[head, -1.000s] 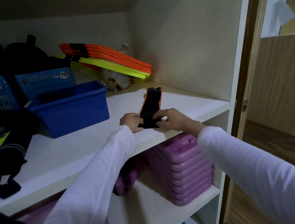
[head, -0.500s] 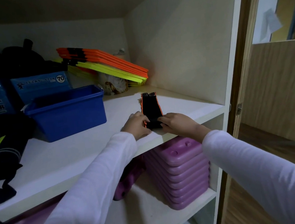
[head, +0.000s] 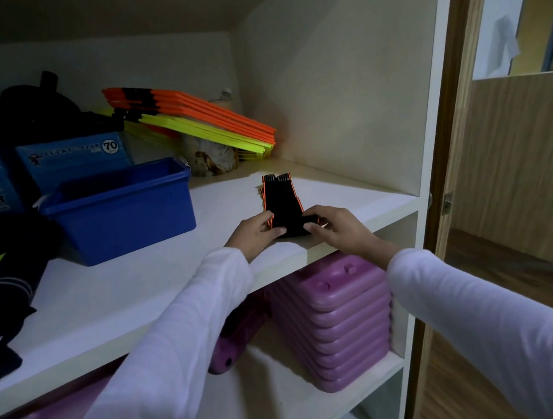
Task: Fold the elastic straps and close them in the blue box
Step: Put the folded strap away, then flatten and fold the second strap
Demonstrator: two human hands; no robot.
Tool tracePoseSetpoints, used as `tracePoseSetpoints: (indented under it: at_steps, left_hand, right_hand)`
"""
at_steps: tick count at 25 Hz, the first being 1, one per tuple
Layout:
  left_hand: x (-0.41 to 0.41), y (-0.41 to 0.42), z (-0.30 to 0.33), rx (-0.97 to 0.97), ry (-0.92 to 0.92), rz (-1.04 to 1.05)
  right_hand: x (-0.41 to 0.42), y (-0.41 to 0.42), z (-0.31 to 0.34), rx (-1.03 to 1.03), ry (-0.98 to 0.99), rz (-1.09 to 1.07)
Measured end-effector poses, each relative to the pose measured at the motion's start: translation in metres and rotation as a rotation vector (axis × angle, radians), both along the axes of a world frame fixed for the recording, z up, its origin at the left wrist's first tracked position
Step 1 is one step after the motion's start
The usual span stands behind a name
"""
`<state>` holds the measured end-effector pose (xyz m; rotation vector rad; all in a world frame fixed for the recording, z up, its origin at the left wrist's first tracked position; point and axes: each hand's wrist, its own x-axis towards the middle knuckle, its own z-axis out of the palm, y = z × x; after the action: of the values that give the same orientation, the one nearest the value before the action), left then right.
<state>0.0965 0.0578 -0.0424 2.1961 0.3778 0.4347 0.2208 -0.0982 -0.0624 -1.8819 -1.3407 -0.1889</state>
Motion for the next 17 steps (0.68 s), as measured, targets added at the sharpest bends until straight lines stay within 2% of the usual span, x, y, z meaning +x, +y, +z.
tracePoseSetpoints:
  at_steps: [3,5,10,14,17]
  left_hand:
    - [0.006,0.002,-0.002,-0.074,-0.03,0.064]
    - [0.011,0.005,-0.006,-0.124,-0.046,0.106]
    - [0.022,0.008,-0.007,-0.139,-0.023,0.223]
    - [0.03,0.008,-0.003,-0.192,0.0,0.296]
    - [0.038,0.008,-0.003,-0.161,0.077,0.388]
  right_hand:
    - [0.0,0.006,0.007,0.089,0.364,-0.001]
    - [0.002,0.008,0.013,0.092,0.533,0.001]
    - [0.01,0.019,0.017,0.024,0.6,-0.098]
    - [0.02,0.03,0.015,-0.052,0.57,-0.217]
    - [0.028,0.039,0.016,-0.138,0.555,-0.283]
